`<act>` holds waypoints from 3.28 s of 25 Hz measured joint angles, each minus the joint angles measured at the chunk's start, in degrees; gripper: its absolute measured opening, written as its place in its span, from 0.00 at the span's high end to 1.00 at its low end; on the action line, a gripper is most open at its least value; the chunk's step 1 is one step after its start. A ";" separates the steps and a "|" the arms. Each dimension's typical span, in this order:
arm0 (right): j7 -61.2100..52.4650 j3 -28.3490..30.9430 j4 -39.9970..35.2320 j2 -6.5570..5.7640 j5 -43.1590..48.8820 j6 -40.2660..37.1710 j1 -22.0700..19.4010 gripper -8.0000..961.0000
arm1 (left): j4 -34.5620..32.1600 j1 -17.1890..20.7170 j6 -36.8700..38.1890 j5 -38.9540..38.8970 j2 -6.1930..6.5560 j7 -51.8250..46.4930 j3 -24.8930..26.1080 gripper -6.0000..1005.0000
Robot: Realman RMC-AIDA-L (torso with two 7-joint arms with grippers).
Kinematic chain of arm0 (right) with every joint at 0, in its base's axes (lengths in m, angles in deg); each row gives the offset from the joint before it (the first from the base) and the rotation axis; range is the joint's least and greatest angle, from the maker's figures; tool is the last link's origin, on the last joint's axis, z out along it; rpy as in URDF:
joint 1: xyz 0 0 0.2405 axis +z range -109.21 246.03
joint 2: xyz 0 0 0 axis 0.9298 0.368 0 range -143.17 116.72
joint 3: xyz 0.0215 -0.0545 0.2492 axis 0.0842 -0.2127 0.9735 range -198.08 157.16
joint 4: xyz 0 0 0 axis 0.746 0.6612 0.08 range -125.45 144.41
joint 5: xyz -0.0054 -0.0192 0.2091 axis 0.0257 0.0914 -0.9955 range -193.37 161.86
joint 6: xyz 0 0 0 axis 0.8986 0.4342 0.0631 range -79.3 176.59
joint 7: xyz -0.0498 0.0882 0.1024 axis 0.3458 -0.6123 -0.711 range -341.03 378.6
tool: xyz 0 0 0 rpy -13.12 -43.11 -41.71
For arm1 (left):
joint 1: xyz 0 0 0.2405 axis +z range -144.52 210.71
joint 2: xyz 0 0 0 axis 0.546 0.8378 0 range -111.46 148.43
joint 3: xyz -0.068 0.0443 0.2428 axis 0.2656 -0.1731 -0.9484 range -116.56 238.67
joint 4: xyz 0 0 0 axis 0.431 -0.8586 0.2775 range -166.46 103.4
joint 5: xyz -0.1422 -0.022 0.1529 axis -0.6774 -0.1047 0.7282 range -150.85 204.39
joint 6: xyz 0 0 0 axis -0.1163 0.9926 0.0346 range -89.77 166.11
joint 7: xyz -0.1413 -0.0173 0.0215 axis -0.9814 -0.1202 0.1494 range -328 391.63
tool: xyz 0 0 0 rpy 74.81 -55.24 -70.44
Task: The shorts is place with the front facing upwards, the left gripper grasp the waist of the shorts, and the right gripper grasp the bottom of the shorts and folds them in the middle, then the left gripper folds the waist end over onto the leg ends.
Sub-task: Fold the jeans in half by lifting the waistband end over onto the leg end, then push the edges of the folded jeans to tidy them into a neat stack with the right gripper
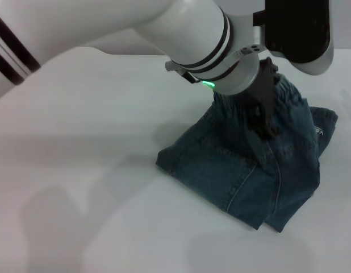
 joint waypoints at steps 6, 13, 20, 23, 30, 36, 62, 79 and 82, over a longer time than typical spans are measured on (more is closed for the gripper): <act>-0.09 0.15 0.10 0.00 -0.36 -0.42 0.03 0.63 | -0.12 0.56 -4.72 3.41 0.00 -0.19 -1.29 0.17; -0.17 0.24 0.08 0.00 -1.12 -0.96 -0.30 0.63 | -1.48 1.60 -5.59 8.41 0.00 0.00 -4.63 0.17; -0.24 0.22 0.20 0.00 -1.20 -0.99 -0.07 0.63 | -6.07 4.49 -7.77 13.84 0.00 0.42 -10.17 0.17; -0.27 0.23 0.26 0.00 -1.20 -0.99 -0.06 0.63 | -8.63 5.80 -8.23 17.69 0.00 0.36 -12.69 0.17; -0.30 0.11 0.52 -0.06 -1.20 -0.99 -0.09 0.63 | -9.54 6.40 -9.72 21.00 0.00 0.09 -14.06 0.17; 0.29 -0.17 0.69 -0.12 -1.00 -2.32 -0.04 0.63 | -10.41 6.32 -11.44 20.74 0.00 -1.65 -11.23 0.17; -1.85 -3.48 -13.91 -0.91 5.53 -16.15 -6.38 0.63 | -7.70 13.79 -28.23 6.23 0.61 -11.50 0.60 0.17; 9.52 -4.65 -19.71 -0.04 6.75 -15.62 -1.72 0.63 | -1.16 26.06 -61.53 -27.74 0.85 -11.86 1.46 0.17; 10.18 -4.56 -20.16 0.22 5.63 -14.89 -1.59 0.63 | 0.03 26.09 -63.84 -30.18 0.83 -12.05 1.32 0.17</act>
